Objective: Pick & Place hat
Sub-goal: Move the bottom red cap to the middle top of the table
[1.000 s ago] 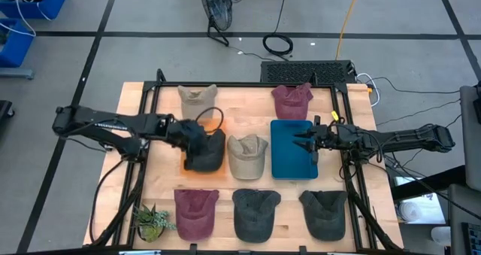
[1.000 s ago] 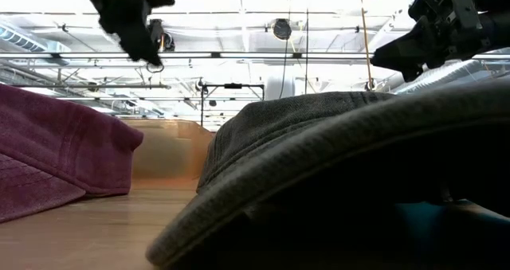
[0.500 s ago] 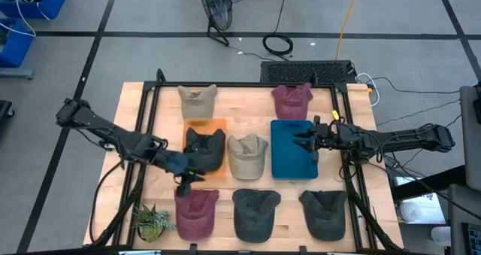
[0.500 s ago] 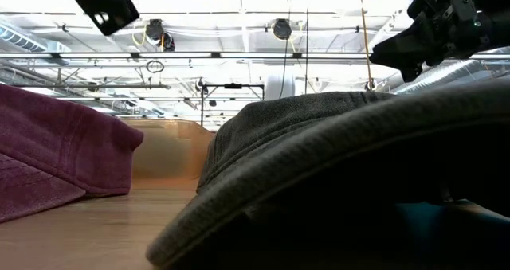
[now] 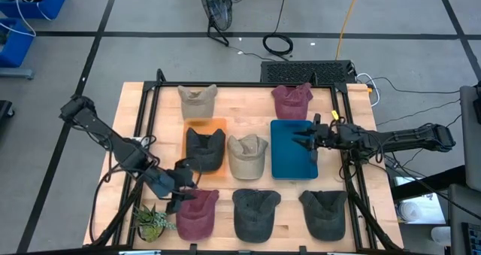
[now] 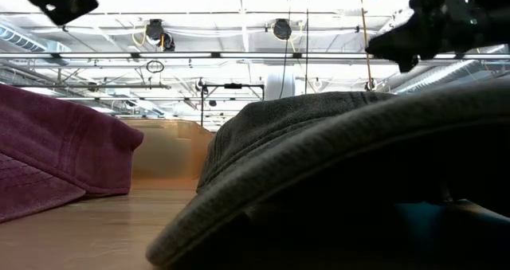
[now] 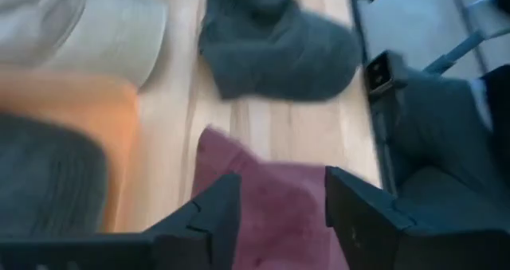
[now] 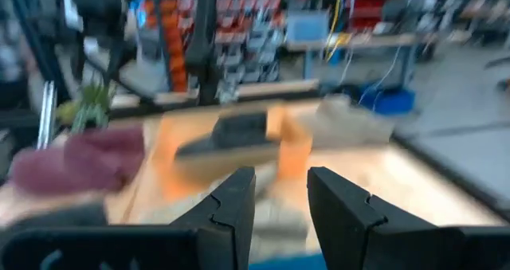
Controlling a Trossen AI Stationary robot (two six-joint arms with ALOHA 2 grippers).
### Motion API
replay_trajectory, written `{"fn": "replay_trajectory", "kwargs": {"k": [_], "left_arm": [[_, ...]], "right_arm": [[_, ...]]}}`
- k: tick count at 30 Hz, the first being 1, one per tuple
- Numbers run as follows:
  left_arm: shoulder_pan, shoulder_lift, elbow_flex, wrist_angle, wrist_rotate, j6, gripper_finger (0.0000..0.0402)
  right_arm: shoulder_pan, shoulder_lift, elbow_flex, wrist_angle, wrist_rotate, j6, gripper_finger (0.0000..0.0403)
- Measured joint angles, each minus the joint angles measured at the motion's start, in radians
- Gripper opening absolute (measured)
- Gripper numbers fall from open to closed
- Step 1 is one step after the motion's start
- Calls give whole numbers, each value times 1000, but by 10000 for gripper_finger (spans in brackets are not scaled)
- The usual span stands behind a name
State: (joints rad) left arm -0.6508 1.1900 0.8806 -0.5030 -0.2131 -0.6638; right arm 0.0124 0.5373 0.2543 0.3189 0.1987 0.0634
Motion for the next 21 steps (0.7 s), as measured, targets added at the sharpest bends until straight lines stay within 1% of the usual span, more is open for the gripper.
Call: {"fn": "replay_trajectory", "kwargs": {"k": [4,6,8,13,17,18,21], "left_arm": [[-18,34,0,-62,4,-94,208],[-32,51,-1,-54,13,-130,208],[-46,69,0,-40,33,-157,209],[-59,98,0,-18,40,-207,209],[-52,101,2,-21,40,-209,209],[-49,101,11,-39,38,-202,208],[-45,111,70,-94,26,-167,193]], "right_arm": [[0,20,0,134,9,-13,105],[0,32,0,163,5,-24,105],[0,49,0,170,7,-33,105],[0,89,0,170,8,-49,105],[3,114,0,165,6,-17,105],[5,121,0,160,-1,8,105],[16,139,0,127,-79,61,105]]}}
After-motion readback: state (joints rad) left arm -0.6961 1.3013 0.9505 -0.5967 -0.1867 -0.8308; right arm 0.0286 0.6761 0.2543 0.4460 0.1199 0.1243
